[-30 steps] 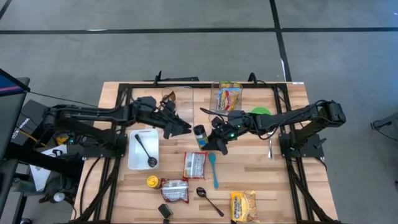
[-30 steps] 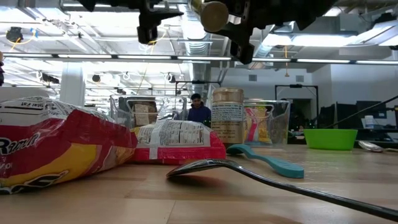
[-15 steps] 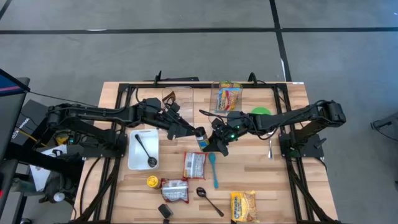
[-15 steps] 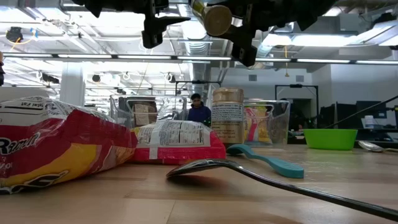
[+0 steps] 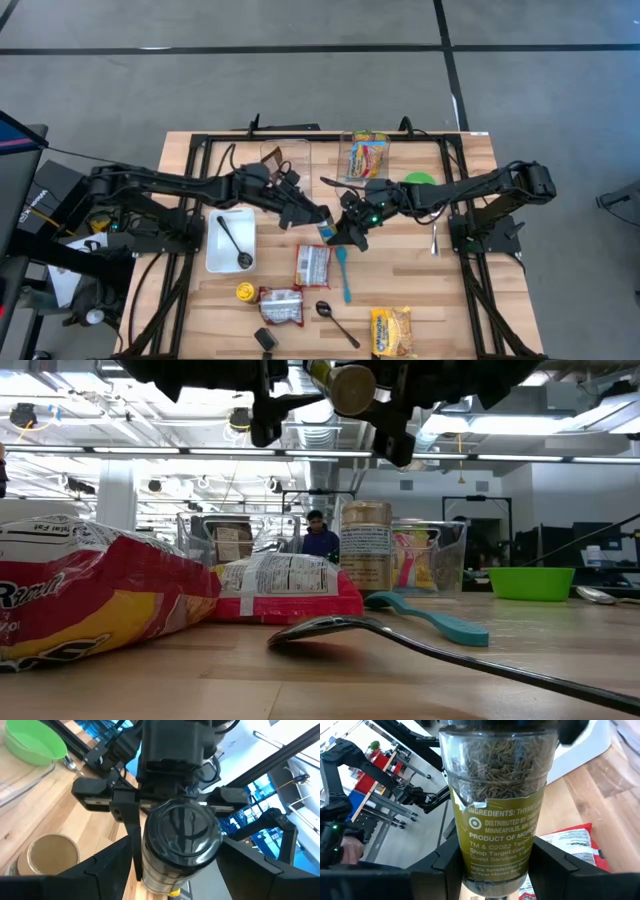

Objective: Pick & Place Food Item
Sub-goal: Put the light green seasoning bottle into the left transparent bin

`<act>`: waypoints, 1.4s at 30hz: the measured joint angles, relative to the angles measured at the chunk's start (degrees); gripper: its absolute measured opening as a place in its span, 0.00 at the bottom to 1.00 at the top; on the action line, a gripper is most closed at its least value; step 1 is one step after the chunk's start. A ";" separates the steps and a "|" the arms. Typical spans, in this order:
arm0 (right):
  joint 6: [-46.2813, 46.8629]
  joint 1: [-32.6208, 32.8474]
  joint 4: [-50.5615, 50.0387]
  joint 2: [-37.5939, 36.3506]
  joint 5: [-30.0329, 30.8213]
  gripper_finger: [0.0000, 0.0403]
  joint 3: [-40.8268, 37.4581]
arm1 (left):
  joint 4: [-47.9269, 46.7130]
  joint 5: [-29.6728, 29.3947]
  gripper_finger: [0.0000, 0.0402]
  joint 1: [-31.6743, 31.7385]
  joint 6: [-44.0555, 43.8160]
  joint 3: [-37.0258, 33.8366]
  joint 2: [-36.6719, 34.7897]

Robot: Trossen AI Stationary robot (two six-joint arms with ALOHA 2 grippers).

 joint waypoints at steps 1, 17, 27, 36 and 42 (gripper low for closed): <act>0.09 0.00 -0.07 0.00 -0.01 0.42 0.00 | 0.16 0.00 0.67 0.00 0.00 0.00 0.39; 3.00 -0.18 -1.76 0.02 -0.18 0.42 0.00 | 2.34 -2.19 0.67 -0.47 0.02 -0.02 1.68; 5.16 -0.90 -0.81 0.02 -0.18 0.42 0.02 | 3.98 -4.41 0.67 -2.07 0.02 -0.05 3.66; 5.58 -0.40 -2.09 0.02 -0.36 0.42 0.02 | 7.69 -4.48 0.67 -2.21 -1.03 -0.07 6.20; 5.58 -0.33 -3.47 0.03 -0.58 0.42 0.02 | 7.62 -4.37 0.67 -2.15 -1.15 -0.04 5.68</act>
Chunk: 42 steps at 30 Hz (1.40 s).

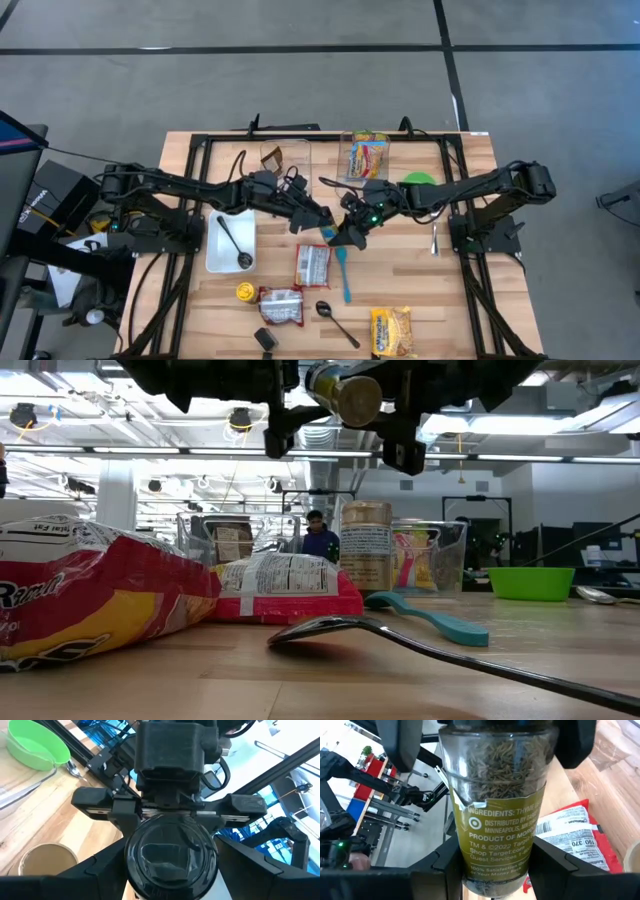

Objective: Pick & Place Food Item
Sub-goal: Put the light green seasoning bottle into the left transparent bin

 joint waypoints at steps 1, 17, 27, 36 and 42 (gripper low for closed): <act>0.00 0.00 0.04 -0.01 -0.02 0.42 0.00 | -0.15 0.04 0.67 -0.01 -0.06 0.00 0.01; -0.13 -0.07 -0.63 0.01 -1.62 0.42 0.00 | -1.28 0.04 0.55 -0.17 -0.12 0.00 0.35; -0.13 -0.07 -0.76 0.00 -2.20 0.42 0.00 | -1.26 -0.31 0.53 -0.17 -0.16 0.00 0.35; -0.14 -0.07 -0.81 0.00 -2.22 0.42 0.00 | -1.26 -0.35 0.54 -0.17 -0.14 -0.01 0.35; -0.13 -0.07 -0.83 -0.01 -2.22 0.42 0.00 | -1.26 -0.35 0.51 -0.17 -0.14 0.00 0.35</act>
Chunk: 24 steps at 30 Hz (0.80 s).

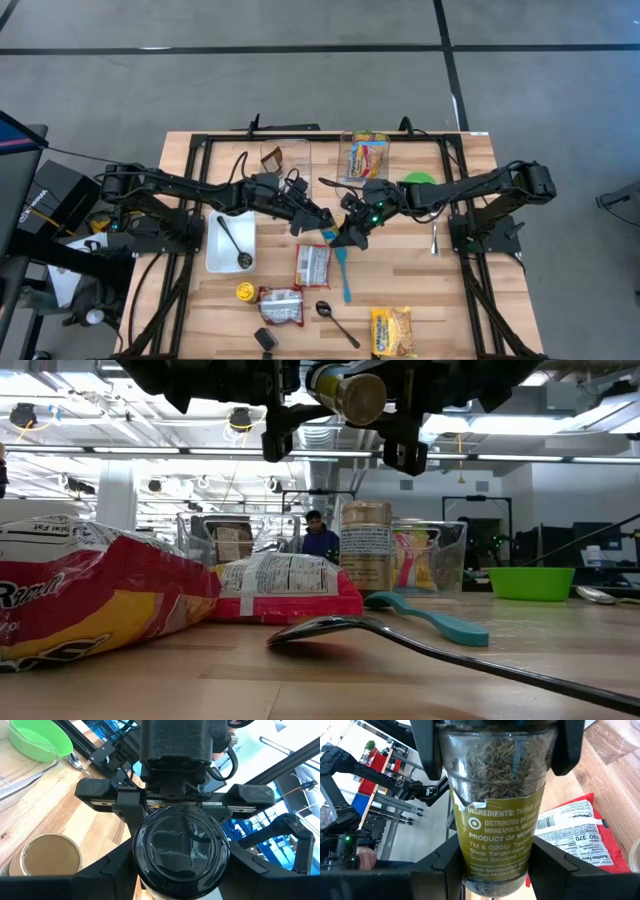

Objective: Pick & Place Food Item
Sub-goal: Put the light green seasoning bottle into the left transparent bin

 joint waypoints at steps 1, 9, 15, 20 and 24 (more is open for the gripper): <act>0.00 0.00 0.00 0.01 0.00 0.42 0.00 | 0.00 0.00 0.51 0.00 0.00 0.00 0.00; 0.00 0.00 0.00 0.00 0.02 0.42 0.00 | 0.02 0.00 0.52 0.00 0.00 0.00 0.00; 0.02 0.00 0.00 0.00 0.02 0.42 0.00 | 0.04 0.00 0.52 0.00 -0.22 0.00 0.00; -0.18 0.00 0.02 0.00 0.02 0.43 0.00 | 0.04 0.00 0.51 0.00 -0.31 0.00 0.00; -0.28 0.00 0.02 0.00 -0.03 0.48 0.00 | 0.09 0.00 0.52 0.00 -0.31 0.00 0.00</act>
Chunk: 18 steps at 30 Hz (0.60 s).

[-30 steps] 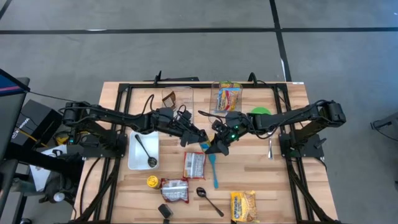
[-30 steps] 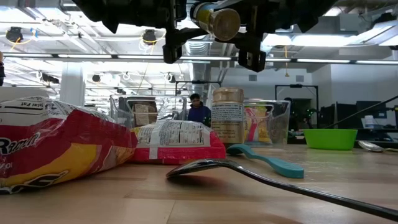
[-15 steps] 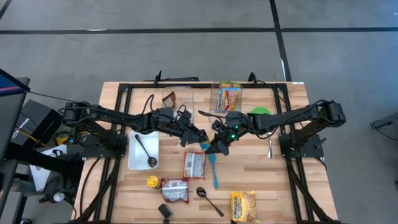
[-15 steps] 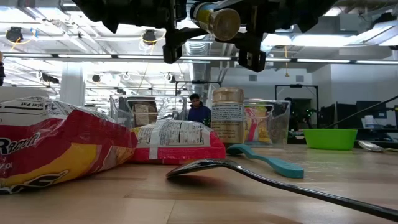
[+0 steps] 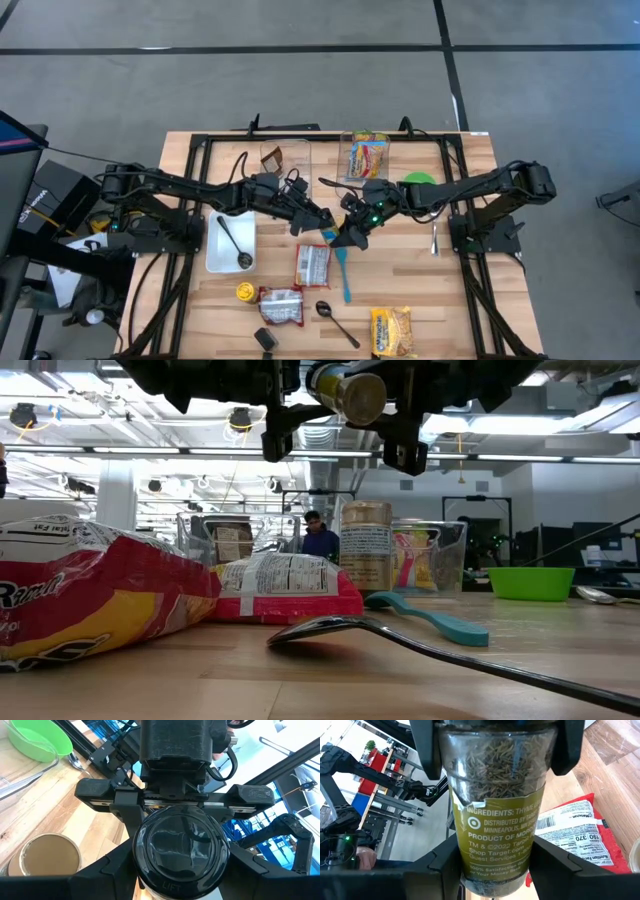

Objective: Pick & Place Food Item
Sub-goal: Put the light green seasoning bottle into the left transparent bin

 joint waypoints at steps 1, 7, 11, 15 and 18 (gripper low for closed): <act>0.00 0.00 0.00 0.00 -0.10 0.50 0.00 | 0.00 -0.02 0.52 0.00 0.00 0.00 0.00; -0.02 -0.46 -0.26 0.00 -0.20 0.64 -0.02 | 0.13 -0.06 0.52 0.02 -0.11 0.00 0.00; -0.81 -1.40 -0.22 0.00 -0.34 0.69 -0.02 | 0.07 -0.11 0.52 0.02 -0.11 0.00 0.00; -1.32 -2.72 -0.16 0.00 -1.51 0.70 -0.02 | 0.05 -0.42 0.52 0.03 -0.09 0.00 0.00; -1.72 -4.12 -0.04 0.00 -4.88 0.70 -0.02 | -0.09 -0.31 0.52 0.26 -0.10 0.00 -0.22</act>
